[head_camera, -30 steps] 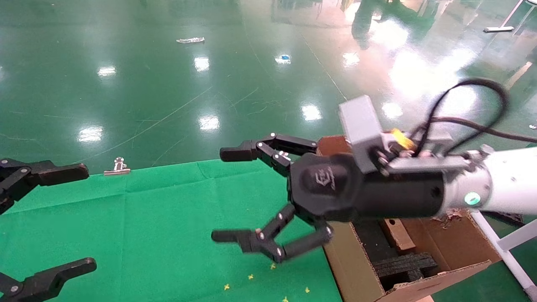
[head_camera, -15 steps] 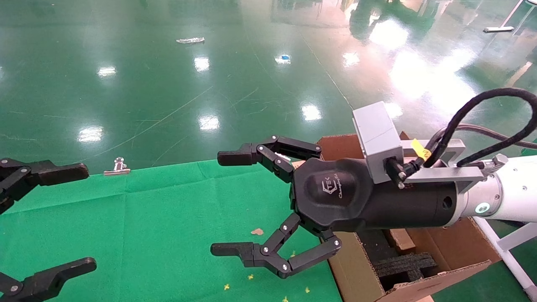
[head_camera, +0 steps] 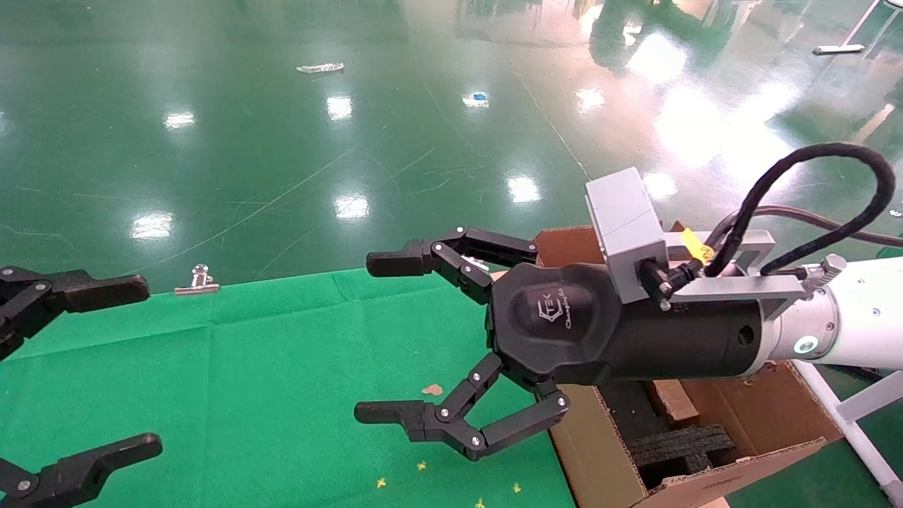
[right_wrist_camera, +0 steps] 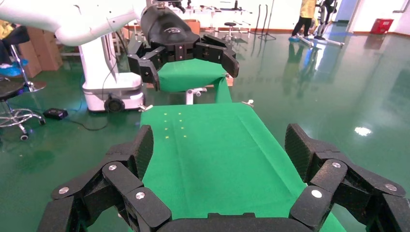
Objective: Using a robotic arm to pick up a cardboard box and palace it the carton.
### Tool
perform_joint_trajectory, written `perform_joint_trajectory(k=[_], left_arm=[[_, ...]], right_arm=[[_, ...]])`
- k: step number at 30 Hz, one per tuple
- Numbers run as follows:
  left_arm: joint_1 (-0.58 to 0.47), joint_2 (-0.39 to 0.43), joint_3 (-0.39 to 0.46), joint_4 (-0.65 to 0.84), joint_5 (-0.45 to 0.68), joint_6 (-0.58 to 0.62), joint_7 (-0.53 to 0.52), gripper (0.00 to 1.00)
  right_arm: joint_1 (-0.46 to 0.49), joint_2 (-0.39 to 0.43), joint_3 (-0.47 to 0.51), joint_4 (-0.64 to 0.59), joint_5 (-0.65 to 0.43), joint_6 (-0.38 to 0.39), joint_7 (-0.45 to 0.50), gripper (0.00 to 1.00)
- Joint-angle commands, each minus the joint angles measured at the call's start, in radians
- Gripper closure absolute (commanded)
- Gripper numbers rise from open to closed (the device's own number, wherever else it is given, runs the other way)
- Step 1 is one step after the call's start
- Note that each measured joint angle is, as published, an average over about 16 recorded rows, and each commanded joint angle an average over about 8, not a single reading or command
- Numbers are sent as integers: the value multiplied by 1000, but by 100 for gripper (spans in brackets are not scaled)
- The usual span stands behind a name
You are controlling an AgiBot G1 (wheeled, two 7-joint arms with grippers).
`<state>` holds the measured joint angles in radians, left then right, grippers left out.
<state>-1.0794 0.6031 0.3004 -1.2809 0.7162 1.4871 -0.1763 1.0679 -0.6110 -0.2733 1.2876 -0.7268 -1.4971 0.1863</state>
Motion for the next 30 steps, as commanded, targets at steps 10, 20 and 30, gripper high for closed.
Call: perform_joint_trajectory(k=[10, 20, 30], left_arm=[[0, 0, 0, 0, 0, 0, 0, 0], [0, 0, 0, 0, 0, 0, 0, 0], [0, 0, 0, 0, 0, 0, 0, 0]], right_arm=[[5, 0, -5, -3, -3, 1, 1, 0], [7, 0, -7, -4, -4, 2, 2, 0], [8, 0, -8, -5, -4, 2, 2, 0]])
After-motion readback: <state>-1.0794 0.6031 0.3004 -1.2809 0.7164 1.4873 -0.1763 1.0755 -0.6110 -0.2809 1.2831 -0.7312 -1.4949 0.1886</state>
